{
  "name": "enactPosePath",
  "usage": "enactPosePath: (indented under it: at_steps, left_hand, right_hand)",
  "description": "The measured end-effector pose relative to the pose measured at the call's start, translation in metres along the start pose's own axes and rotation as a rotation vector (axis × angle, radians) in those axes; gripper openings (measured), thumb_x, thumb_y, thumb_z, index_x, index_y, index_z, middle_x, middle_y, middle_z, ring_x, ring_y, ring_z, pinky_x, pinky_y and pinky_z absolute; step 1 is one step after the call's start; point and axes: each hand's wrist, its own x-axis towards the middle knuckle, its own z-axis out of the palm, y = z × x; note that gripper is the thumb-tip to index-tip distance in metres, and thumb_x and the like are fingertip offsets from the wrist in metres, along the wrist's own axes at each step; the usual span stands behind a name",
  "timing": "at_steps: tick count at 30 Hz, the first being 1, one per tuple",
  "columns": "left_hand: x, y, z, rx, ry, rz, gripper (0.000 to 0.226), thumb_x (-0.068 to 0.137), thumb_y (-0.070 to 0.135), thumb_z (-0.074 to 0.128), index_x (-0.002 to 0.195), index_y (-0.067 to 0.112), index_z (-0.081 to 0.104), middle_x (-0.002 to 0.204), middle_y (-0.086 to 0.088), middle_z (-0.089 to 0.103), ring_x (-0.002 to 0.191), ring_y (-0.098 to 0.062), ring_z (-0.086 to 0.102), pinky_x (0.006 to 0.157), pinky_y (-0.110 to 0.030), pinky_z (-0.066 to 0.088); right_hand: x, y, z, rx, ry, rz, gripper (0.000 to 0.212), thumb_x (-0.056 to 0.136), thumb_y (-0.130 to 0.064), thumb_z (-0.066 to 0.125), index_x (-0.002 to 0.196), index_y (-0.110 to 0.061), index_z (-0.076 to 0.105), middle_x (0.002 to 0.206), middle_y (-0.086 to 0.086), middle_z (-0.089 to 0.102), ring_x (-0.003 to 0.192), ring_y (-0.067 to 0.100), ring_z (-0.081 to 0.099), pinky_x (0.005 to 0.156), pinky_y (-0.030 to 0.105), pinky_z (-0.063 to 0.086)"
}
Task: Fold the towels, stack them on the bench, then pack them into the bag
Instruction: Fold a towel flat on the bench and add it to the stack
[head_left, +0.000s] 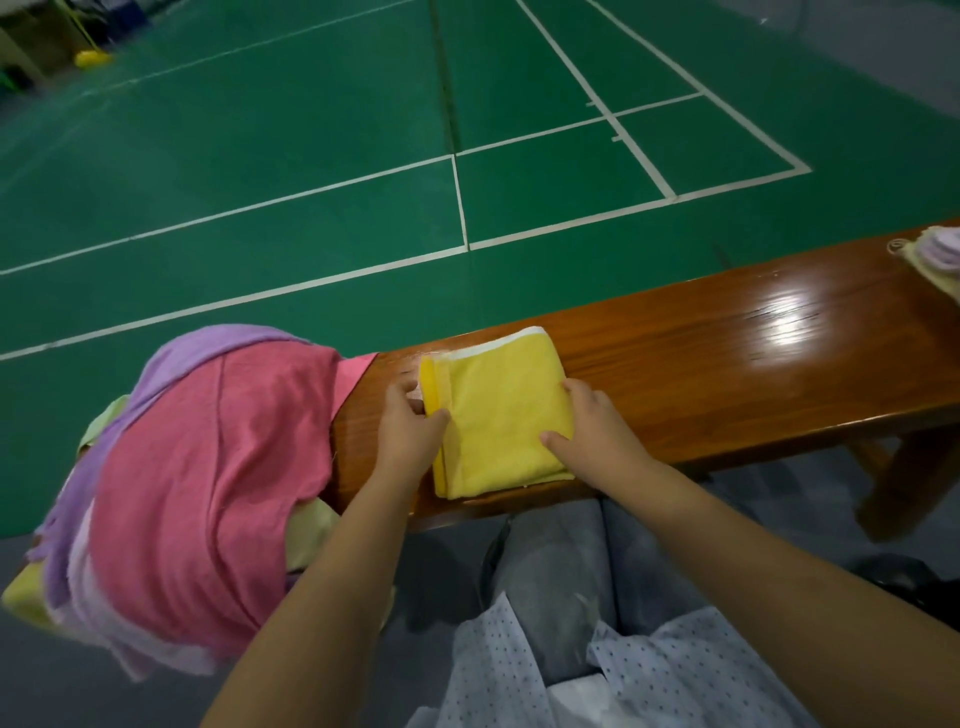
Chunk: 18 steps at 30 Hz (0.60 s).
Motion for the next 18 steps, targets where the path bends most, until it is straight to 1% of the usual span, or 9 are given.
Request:
enactPosePath:
  at_steps: [2, 5, 7, 9, 11, 13, 14, 16, 18]
  left_hand:
    - [0.0, -0.004, -0.003, 0.051, -0.02, -0.06, 0.058, 0.091, 0.018, 0.062, 0.141, 0.014, 0.033, 0.115, -0.002, 0.054, 0.092, -0.014, 0.049, 0.075, -0.03, 0.04]
    - [0.001, -0.004, -0.008, 0.1, -0.039, -0.169, 0.059, 0.091, 0.028, 0.062, 0.14, 0.009, 0.035, 0.126, -0.007, 0.052, 0.095, -0.017, 0.048, 0.078, -0.032, 0.04]
    - [0.003, -0.002, -0.009, 0.062, -0.059, -0.254, 0.058, 0.09, 0.035, 0.063, 0.135, 0.006, 0.042, 0.12, -0.008, 0.055, 0.094, -0.02, 0.052, 0.085, -0.036, 0.048]
    - [0.002, 0.001, -0.009, -0.029, -0.106, -0.333, 0.056, 0.088, 0.037, 0.067, 0.127, 0.003, 0.047, 0.112, -0.008, 0.055, 0.092, -0.022, 0.053, 0.091, -0.04, 0.052]
    - [-0.001, 0.008, -0.009, -0.022, -0.155, -0.365, 0.059, 0.085, 0.036, 0.071, 0.126, 0.002, 0.046, 0.109, -0.008, 0.052, 0.095, -0.024, 0.05, 0.086, -0.038, 0.052]
    - [-0.004, 0.017, -0.008, 0.036, -0.197, -0.372, 0.066, 0.082, 0.036, 0.074, 0.129, 0.003, 0.042, 0.107, -0.007, 0.049, 0.096, -0.025, 0.049, 0.081, -0.036, 0.049]
    - [-0.005, 0.021, -0.008, 0.044, -0.218, -0.382, 0.071, 0.08, 0.036, 0.075, 0.132, 0.003, 0.041, 0.11, -0.008, 0.049, 0.099, -0.026, 0.049, 0.082, -0.037, 0.048]
    - [-0.007, 0.029, -0.004, 0.022, -0.248, -0.404, 0.076, 0.077, 0.036, 0.079, 0.135, 0.005, 0.04, 0.122, -0.011, 0.051, 0.108, -0.029, 0.051, 0.091, -0.042, 0.049]
    - [-0.007, 0.036, 0.001, -0.034, -0.285, -0.39, 0.071, 0.078, 0.031, 0.078, 0.134, 0.007, 0.043, 0.129, -0.011, 0.052, 0.108, -0.028, 0.053, 0.094, -0.043, 0.048]
  right_hand:
    - [0.002, -0.003, 0.001, -0.001, -0.02, 0.022, 0.073, 0.089, -0.032, 0.062, 0.147, -0.018, 0.02, 0.142, 0.011, 0.034, 0.128, 0.029, 0.038, 0.104, 0.041, 0.038]
    - [0.008, -0.007, -0.005, 0.086, -0.019, 0.109, 0.07, 0.088, -0.03, 0.064, 0.144, -0.013, 0.026, 0.139, 0.012, 0.04, 0.124, 0.029, 0.043, 0.097, 0.037, 0.04]
    - [0.014, -0.009, -0.012, 0.237, -0.008, 0.216, 0.068, 0.088, -0.029, 0.064, 0.143, -0.01, 0.029, 0.139, 0.012, 0.043, 0.124, 0.03, 0.045, 0.096, 0.037, 0.041]
    - [0.02, -0.011, -0.016, 0.361, -0.041, 0.309, 0.068, 0.088, -0.032, 0.065, 0.142, -0.009, 0.031, 0.14, 0.012, 0.043, 0.124, 0.032, 0.045, 0.098, 0.041, 0.043]
    - [0.023, -0.011, -0.017, 0.466, -0.108, 0.371, 0.067, 0.086, -0.035, 0.067, 0.139, -0.007, 0.035, 0.138, 0.012, 0.045, 0.122, 0.032, 0.047, 0.098, 0.043, 0.045]
    - [0.025, -0.01, -0.019, 0.541, -0.166, 0.397, 0.061, 0.085, -0.032, 0.069, 0.133, -0.005, 0.043, 0.133, 0.013, 0.05, 0.116, 0.032, 0.051, 0.093, 0.042, 0.047]
    - [0.025, -0.01, -0.021, 0.554, -0.178, 0.398, 0.059, 0.085, -0.03, 0.069, 0.132, -0.004, 0.045, 0.132, 0.013, 0.052, 0.115, 0.031, 0.052, 0.089, 0.039, 0.048]
    - [0.023, -0.008, -0.028, 0.546, -0.18, 0.386, 0.057, 0.086, -0.028, 0.068, 0.132, -0.003, 0.045, 0.13, 0.013, 0.052, 0.111, 0.03, 0.052, 0.082, 0.036, 0.045]
    - [0.023, -0.005, -0.037, 0.535, -0.172, 0.355, 0.054, 0.087, -0.027, 0.065, 0.132, -0.003, 0.046, 0.13, 0.013, 0.052, 0.102, 0.026, 0.051, 0.079, 0.034, 0.043]
